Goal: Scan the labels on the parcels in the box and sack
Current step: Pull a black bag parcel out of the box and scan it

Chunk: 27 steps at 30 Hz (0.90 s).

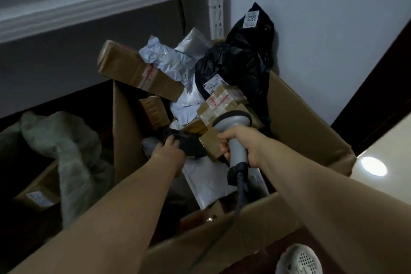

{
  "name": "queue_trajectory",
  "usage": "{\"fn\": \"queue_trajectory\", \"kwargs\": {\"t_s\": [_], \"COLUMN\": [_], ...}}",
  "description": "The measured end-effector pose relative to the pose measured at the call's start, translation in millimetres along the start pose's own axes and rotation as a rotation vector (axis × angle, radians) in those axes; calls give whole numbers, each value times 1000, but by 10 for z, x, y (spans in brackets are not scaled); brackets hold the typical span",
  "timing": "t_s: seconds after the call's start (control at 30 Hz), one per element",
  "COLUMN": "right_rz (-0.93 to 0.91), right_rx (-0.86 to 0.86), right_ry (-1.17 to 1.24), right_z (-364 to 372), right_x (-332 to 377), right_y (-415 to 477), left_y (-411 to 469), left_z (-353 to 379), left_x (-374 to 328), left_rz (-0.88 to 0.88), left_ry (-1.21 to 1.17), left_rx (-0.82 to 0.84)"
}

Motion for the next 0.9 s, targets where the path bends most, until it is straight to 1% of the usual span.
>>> {"fn": "queue_trajectory", "kwargs": {"t_s": [0.07, 0.13, 0.2, 0.27, 0.33, 0.37, 0.43, 0.53, 0.67, 0.7, 0.77, 0.9], "right_rz": [31, 56, 78, 88, 69, 51, -2, -104, -249, -293, -372, -577], "right_rx": [31, 55, 65, 66, 60, 56, 36, 46, 106, 114, 119, 84], "right_ry": [9, 7, -1, 7, 25, 33, 37, 3, -24, -35, -54, -109], "right_z": [47, 101, 136, 153, 163, 166, 155, 167, 260, 292, 357, 474], "right_x": [-39, -105, -159, -185, -142, -98, 9, 165, 320, 361, 435, 616], "right_y": [130, 213, 275, 261, 158, 84, -127, -625, -1247, -1427, -1732, -2305], "left_y": [149, 275, 346, 329, 207, 126, -62, -470, -1055, -1262, -1577, -2223], "left_z": [126, 201, 115, -122, -375, -438, -471, -623, -850, -922, -1051, -1245], "left_x": [9, 7, 28, 120, 362, 519, 787, 1020, 1061, 1074, 1159, 1471], "left_rz": [8, 14, -14, -92, -241, -328, -473, -583, -574, -564, -531, -503], "left_ry": [35, 47, 29, -70, -290, -460, -846, -1241, -1757, -1847, -1952, -2064], "left_rx": [46, 38, -53, -252, -450, -494, -508, -557, -503, -485, -494, -612]}}
Point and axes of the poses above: each hand's wrist, its own y-axis towards the middle knuckle, its own z-axis out of the palm, x = y × z, the point moved 10 cm from there along y, towards the middle knuckle, and after that the axes turned 11 degrees about -x, right-handed, at the moved point
